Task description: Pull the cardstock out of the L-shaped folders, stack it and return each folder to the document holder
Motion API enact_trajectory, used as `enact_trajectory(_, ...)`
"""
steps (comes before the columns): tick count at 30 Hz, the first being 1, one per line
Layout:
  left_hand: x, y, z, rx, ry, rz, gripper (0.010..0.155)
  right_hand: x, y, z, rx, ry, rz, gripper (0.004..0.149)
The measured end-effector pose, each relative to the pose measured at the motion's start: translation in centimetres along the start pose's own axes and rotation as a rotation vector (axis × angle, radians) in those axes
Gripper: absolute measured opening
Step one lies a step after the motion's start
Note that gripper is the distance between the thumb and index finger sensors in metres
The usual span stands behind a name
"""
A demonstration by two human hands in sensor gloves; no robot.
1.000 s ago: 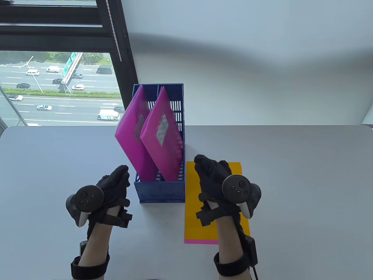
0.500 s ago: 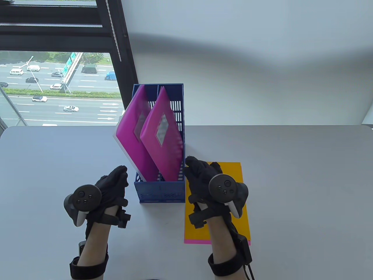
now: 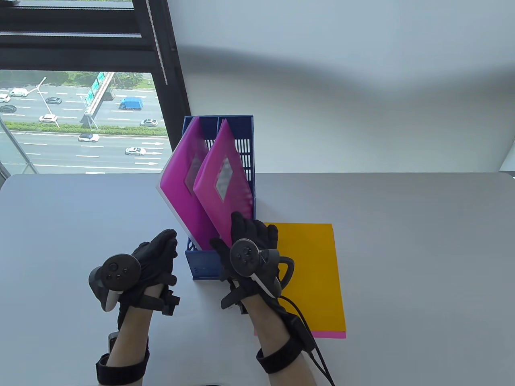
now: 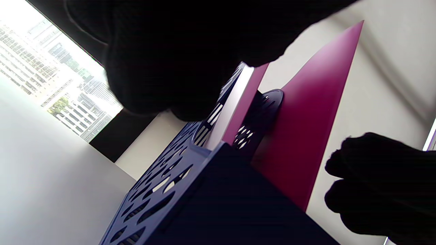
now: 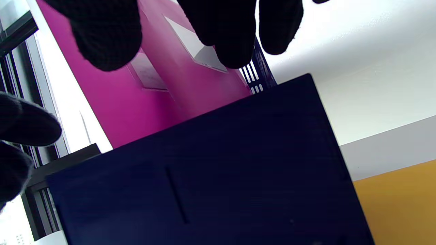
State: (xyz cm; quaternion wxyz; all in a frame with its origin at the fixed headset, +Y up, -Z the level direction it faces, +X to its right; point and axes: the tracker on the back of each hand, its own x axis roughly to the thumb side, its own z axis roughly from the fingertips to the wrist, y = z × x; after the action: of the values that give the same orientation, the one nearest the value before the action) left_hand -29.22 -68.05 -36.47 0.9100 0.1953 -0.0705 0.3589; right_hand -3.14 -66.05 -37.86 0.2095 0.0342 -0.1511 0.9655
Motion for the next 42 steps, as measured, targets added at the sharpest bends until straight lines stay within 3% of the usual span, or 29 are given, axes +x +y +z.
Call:
enact_trajectory(7, 0.0, 0.0, 0.0, -0.004, -0.003, 0.011, 0.047, 0.6, 1.5, -0.8, -0.009, 0.002, 0.085, 0.078)
enact_trajectory(14, 0.0, 0.0, 0.0, -0.005, -0.002, 0.020, 0.048, 0.0, 1.7, -0.9, -0.035, 0.008, 0.065, 0.060)
enact_trajectory(27, -0.2, 0.1, 0.0, 0.005, -0.002, 0.026, 0.049, -1.4, 0.5, -0.9, -0.243, 0.014, 0.233, 0.053)
enact_trajectory(33, -0.2, 0.1, 0.0, 0.004, -0.002, 0.023, 0.049, -1.7, 0.1, -1.3, -0.242, 0.039, 0.216, 0.050)
enact_trajectory(36, -0.2, 0.0, 0.0, 0.001, -0.004, 0.023, 0.049, -1.9, -0.2, -1.1, -0.311, 0.023, 0.248, 0.043)
enact_trajectory(42, -0.1, 0.2, 0.0, 0.014, -0.012, 0.022, 0.049, -3.0, -1.3, 0.1, -0.402, -0.037, 0.144, 0.042)
